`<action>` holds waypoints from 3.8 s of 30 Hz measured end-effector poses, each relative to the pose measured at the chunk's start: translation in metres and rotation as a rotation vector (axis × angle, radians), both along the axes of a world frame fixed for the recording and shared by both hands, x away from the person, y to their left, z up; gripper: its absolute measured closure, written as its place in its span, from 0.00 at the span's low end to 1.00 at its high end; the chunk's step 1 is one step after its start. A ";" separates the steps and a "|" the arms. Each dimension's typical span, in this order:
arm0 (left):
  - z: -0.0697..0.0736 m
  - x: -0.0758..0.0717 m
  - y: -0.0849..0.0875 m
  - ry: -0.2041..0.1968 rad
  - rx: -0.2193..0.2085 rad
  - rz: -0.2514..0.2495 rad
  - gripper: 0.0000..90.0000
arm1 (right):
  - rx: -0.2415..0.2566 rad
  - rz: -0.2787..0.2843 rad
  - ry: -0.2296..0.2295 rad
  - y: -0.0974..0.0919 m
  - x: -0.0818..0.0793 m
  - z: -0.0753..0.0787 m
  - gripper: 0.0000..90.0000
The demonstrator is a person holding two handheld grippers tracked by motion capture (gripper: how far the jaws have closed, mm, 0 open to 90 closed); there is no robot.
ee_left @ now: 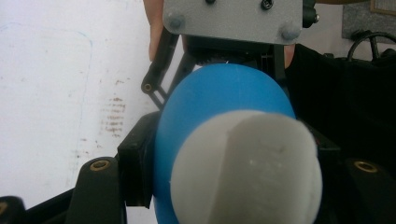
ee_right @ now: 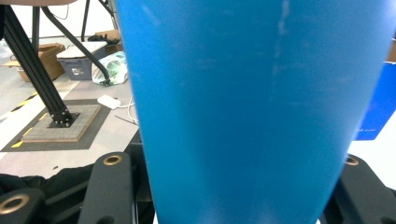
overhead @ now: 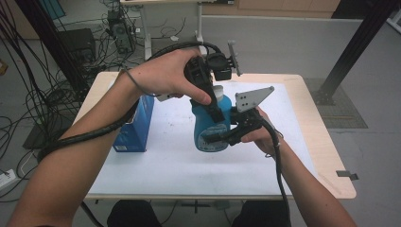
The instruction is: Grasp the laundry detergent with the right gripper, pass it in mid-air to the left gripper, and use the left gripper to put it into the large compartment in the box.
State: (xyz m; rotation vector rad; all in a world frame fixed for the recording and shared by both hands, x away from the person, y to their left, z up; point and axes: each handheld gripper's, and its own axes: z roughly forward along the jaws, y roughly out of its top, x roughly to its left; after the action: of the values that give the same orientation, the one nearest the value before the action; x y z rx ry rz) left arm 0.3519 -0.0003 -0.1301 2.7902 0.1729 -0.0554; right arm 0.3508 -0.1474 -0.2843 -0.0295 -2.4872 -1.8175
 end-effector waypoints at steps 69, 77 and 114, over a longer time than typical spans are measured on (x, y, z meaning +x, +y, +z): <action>-0.001 0.000 -0.002 0.001 0.016 0.001 0.41 | 0.008 -0.001 0.000 0.001 0.000 -0.002 0.47; -0.002 0.000 -0.003 0.007 0.018 0.006 0.41 | 0.008 0.000 0.002 0.000 -0.001 -0.003 0.47; -0.001 -0.002 -0.002 -0.038 0.066 0.033 0.41 | 0.054 -0.072 -0.023 0.004 -0.001 -0.009 0.24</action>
State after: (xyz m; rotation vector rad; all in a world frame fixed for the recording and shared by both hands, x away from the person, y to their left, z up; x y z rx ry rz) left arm 0.3496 -0.0025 -0.1306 2.8509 0.2146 0.0121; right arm 0.3493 -0.1439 -0.2932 -0.0966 -2.4827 -1.9222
